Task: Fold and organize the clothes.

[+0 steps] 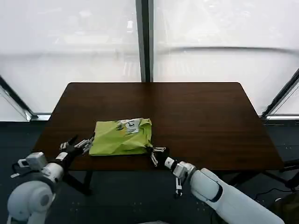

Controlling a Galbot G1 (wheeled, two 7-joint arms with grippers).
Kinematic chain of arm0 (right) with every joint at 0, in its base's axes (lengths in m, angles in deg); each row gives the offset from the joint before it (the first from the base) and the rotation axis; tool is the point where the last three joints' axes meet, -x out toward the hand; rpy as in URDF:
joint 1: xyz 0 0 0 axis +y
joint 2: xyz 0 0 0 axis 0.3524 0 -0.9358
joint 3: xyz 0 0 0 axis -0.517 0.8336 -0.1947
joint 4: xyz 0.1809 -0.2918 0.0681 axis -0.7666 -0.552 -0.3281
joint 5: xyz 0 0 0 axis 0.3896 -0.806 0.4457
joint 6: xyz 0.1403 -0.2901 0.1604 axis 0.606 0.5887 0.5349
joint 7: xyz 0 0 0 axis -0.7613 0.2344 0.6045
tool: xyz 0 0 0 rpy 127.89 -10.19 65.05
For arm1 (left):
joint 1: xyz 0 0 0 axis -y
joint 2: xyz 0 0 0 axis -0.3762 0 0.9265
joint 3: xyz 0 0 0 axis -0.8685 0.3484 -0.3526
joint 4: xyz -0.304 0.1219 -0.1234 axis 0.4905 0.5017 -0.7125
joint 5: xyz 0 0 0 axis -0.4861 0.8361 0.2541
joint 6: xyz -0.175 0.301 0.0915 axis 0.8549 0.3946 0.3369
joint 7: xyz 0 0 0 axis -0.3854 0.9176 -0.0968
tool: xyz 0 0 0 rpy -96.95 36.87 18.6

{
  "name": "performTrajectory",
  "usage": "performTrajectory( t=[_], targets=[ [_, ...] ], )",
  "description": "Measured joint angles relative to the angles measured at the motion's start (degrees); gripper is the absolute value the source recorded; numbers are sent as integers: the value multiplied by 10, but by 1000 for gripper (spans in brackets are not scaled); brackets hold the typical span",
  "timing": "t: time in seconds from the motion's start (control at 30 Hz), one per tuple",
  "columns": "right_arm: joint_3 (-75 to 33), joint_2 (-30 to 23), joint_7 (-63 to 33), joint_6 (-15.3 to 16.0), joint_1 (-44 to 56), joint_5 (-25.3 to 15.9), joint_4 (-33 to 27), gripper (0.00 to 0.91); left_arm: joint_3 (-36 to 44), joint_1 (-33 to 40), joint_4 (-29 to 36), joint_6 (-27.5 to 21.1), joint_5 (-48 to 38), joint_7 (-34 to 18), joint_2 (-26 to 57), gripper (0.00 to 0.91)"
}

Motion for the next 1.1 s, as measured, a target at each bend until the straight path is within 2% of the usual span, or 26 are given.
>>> performTrajectory(
  t=[0.27, 0.4, 0.53, 0.57, 0.6, 0.63, 0.93, 1.1],
  targets=[
    [35, 0, 6, 2, -10, -14, -17, 878, -6, -5, 0, 3, 2, 4, -2, 878],
    [38, 0, 5, 2, -10, -16, -18, 839, -6, -5, 0, 4, 4, 4, -3, 878],
    [38, 2, 2, 1, -8, -17, -18, 731, -6, -5, 0, 5, 5, 4, -5, 878],
    [38, 2, 1, 1, -7, -17, -18, 605, -5, -6, 0, 5, 5, 4, -6, 878],
    [38, 3, -1, 1, -7, -17, -18, 273, -5, -6, 0, 5, 5, 4, -6, 878],
    [37, 3, -3, 1, -6, -16, -19, 10, -5, -7, 0, 5, 6, 4, -7, 878],
    [0, 7, -17, 2, 11, 13, -7, 0, -7, -10, 2, 7, 7, 5, -7, 878],
    [-17, 21, -16, 2, 26, 14, 1, 0, -4, -8, 2, 7, 8, 5, -7, 878]
  ],
)
